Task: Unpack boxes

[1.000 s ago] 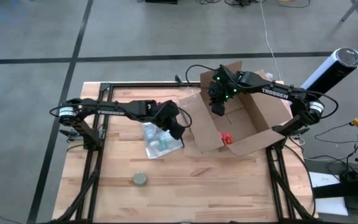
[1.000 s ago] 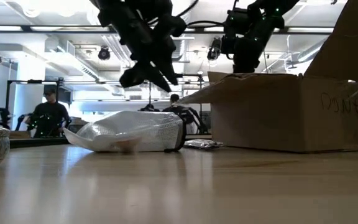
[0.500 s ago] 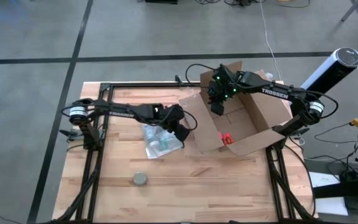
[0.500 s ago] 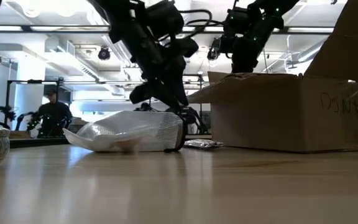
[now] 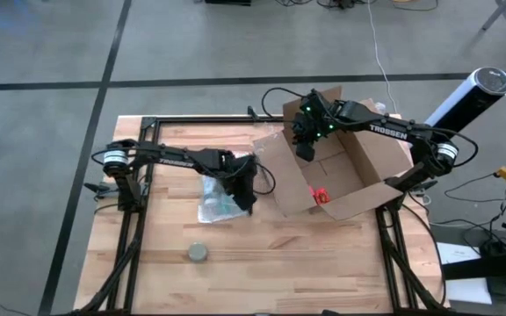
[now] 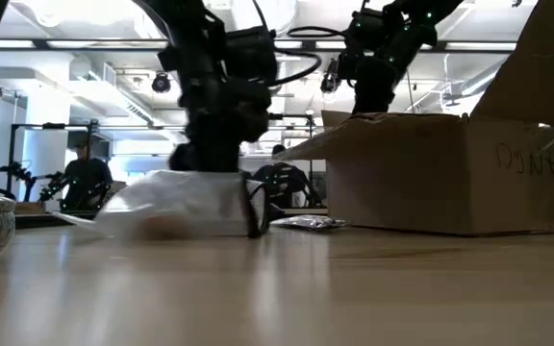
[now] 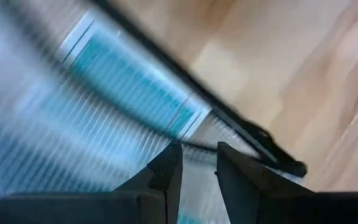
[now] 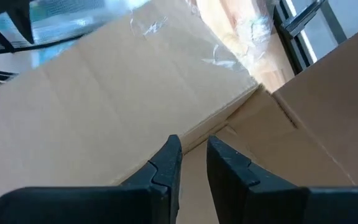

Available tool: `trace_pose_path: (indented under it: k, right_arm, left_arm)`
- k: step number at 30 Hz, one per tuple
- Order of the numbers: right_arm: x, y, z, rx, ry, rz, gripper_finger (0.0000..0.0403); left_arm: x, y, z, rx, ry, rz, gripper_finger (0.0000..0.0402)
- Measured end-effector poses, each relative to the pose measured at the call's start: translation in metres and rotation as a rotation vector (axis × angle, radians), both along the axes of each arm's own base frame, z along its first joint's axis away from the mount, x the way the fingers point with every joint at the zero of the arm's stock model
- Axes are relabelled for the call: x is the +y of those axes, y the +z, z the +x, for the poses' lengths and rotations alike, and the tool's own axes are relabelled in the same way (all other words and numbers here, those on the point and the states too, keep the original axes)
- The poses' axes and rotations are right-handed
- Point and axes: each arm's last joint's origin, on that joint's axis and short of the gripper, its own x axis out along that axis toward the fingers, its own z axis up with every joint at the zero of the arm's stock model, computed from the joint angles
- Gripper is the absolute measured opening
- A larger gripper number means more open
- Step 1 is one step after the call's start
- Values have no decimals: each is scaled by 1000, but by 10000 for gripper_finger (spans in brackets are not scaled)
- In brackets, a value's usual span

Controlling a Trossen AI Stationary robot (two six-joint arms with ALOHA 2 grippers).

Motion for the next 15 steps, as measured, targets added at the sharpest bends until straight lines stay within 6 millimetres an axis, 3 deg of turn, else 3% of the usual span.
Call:
trace_pose_path:
  k: [5,15]
  right_arm:
    - [0,0,0,-2,-7,5,64]
    - [-2,3,3,-42,-8,-19,81]
  left_arm:
    - [-11,2,-17,140,-73,-31,82]
    - [-14,29,-43,233,-57,59,82]
